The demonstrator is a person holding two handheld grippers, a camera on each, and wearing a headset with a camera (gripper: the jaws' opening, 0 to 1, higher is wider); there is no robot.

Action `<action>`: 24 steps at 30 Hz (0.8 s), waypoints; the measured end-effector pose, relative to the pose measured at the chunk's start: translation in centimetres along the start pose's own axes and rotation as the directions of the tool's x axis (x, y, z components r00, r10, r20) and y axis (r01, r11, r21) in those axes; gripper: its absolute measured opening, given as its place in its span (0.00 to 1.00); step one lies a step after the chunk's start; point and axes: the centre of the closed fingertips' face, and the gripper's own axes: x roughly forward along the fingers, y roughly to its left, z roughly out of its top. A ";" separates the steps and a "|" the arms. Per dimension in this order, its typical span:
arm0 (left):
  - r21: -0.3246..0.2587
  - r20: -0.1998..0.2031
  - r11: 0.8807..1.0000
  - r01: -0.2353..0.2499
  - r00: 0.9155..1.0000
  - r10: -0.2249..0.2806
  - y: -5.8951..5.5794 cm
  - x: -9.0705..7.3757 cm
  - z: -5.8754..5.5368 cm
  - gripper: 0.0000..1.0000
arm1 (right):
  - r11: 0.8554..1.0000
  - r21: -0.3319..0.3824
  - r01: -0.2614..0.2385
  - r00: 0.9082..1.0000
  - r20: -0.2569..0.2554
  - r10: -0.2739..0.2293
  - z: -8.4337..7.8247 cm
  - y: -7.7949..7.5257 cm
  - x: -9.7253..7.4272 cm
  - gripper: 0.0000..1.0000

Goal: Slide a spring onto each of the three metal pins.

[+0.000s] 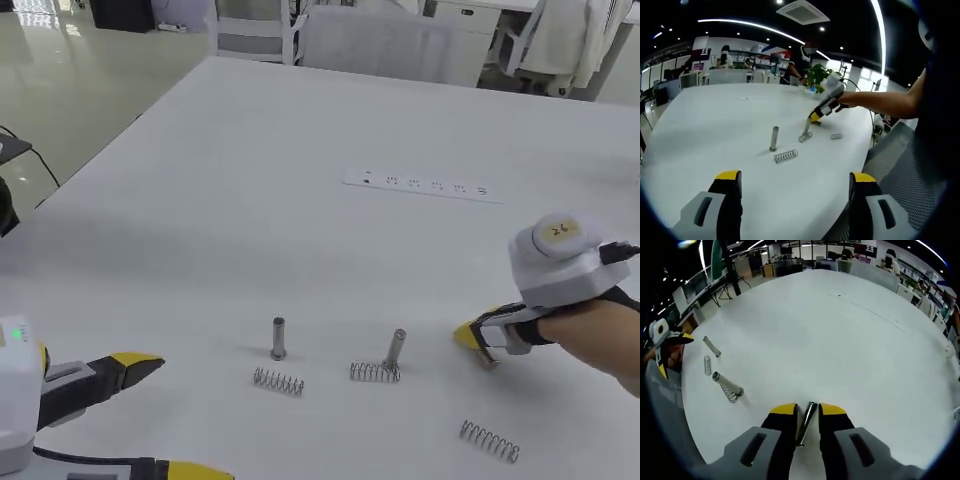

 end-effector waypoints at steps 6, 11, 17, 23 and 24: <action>-0.002 0.001 1.000 -0.001 1.000 0.001 0.1 0.0 0.0 0.85 | 1.000 0.012 0.020 1.000 -0.017 -0.019 -0.3 -0.2 0.0 0.11; -0.004 0.000 1.000 -0.002 1.000 0.002 0.2 -0.1 -0.1 0.85 | 0.999 0.004 0.039 0.999 -0.026 -0.038 -0.3 -0.3 0.0 0.09; -0.003 0.002 1.000 0.001 1.000 -0.001 0.2 0.1 -0.1 0.84 | 0.998 -0.012 0.069 0.996 -0.051 -0.069 -0.3 0.1 -0.1 0.08; -0.001 0.006 1.000 0.002 1.000 -0.002 0.2 0.2 0.0 0.84 | 0.995 0.007 0.098 0.993 -0.072 -0.097 -0.4 0.3 -0.1 0.06; -0.002 0.007 1.000 0.004 1.000 -0.004 0.1 0.2 0.0 0.84 | 0.994 0.008 0.108 0.991 -0.076 -0.107 -0.4 0.3 -0.1 0.06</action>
